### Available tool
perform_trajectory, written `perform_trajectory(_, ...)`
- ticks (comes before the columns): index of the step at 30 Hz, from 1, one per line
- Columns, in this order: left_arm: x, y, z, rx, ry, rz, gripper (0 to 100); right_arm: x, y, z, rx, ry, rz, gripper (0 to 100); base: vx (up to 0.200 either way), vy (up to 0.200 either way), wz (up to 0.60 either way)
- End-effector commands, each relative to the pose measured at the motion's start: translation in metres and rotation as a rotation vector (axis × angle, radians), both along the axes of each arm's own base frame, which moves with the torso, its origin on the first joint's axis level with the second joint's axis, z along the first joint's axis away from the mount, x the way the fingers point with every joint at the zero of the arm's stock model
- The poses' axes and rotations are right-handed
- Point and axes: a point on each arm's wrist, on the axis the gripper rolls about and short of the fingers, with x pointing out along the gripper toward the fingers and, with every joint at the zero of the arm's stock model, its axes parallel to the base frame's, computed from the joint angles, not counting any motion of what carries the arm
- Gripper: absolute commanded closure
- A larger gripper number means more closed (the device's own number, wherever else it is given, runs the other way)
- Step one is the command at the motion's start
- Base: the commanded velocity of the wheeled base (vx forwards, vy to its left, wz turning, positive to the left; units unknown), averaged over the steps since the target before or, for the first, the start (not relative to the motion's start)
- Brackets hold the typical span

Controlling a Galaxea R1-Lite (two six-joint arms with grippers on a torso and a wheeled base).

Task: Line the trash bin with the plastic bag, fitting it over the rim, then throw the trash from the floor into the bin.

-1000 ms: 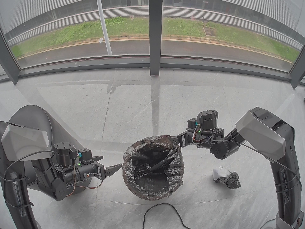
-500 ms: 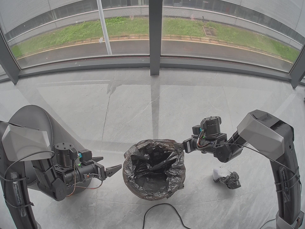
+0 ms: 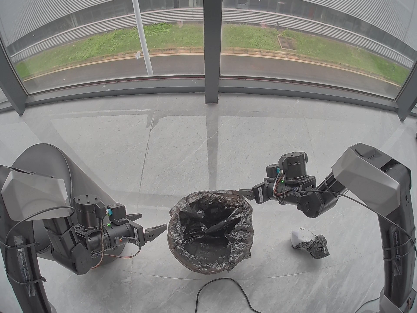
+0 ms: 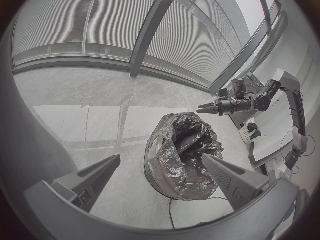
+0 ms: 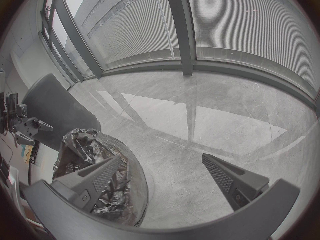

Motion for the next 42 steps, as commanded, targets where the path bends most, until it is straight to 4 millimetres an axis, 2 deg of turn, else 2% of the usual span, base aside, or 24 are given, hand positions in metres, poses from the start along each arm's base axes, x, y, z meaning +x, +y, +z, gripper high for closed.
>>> perform_trajectory(1, 0.0, -0.003, 0.003, -0.01, -0.004, -0.005, 0, -0.01, -0.003, 0.027, 0.015, -0.034, 0.004, 0, 0.0, 0.0, 0.0)
perform_trajectory(2, 0.0, -0.006, 0.005, -0.039, 0.005, -0.003, 0, -0.024, -0.007, 0.033, 0.009, -0.018, 0.007, 0, 0.0, 0.0, 0.0)
perform_trajectory(8, -0.004, -0.013, 0.01, -0.102, -0.01, -0.002, 0, -0.05, -0.015, 0.03, -0.007, 0.033, 0.012, 0, -0.2, 0.0, 0.0)
perform_trajectory(17, -0.013, -0.014, 0.008, -0.111, -0.013, -0.009, 0, -0.071, -0.014, 0.02, -0.008, 0.046, 0.045, 0, -0.2, 0.0, 0.0)
perform_trajectory(20, -0.013, -0.014, 0.008, -0.107, -0.016, -0.009, 0, -0.072, -0.01, 0.019, -0.009, 0.046, 0.056, 0, -0.2, 0.0, 0.0)
perform_trajectory(27, -0.011, -0.014, 0.009, -0.103, -0.032, -0.011, 0, -0.07, -0.003, 0.011, -0.013, 0.057, 0.07, 0, 0.0, 0.0, 0.0)
perform_trajectory(34, -0.009, -0.014, -0.002, -0.095, -0.001, -0.008, 0, -0.053, -0.011, 0.002, -0.017, 0.054, 0.037, 0, 0.0, 0.0, 0.0)
perform_trajectory(38, 0.01, -0.017, -0.015, -0.091, -0.011, 0.045, 0, -0.044, -0.006, 0.001, -0.012, 0.042, 0.042, 0, 0.0, 0.0, 0.0)
perform_trajectory(39, 0.01, -0.018, -0.015, -0.09, -0.013, 0.046, 0, -0.044, -0.005, 0.0, -0.012, 0.042, 0.042, 0, 0.0, 0.0, 0.0)
perform_trajectory(42, 0.033, -0.024, -0.024, -0.095, -0.053, 0.093, 0, -0.05, 0.001, -0.006, -0.024, 0.065, 0.063, 0, 0.0, 0.0, 0.0)
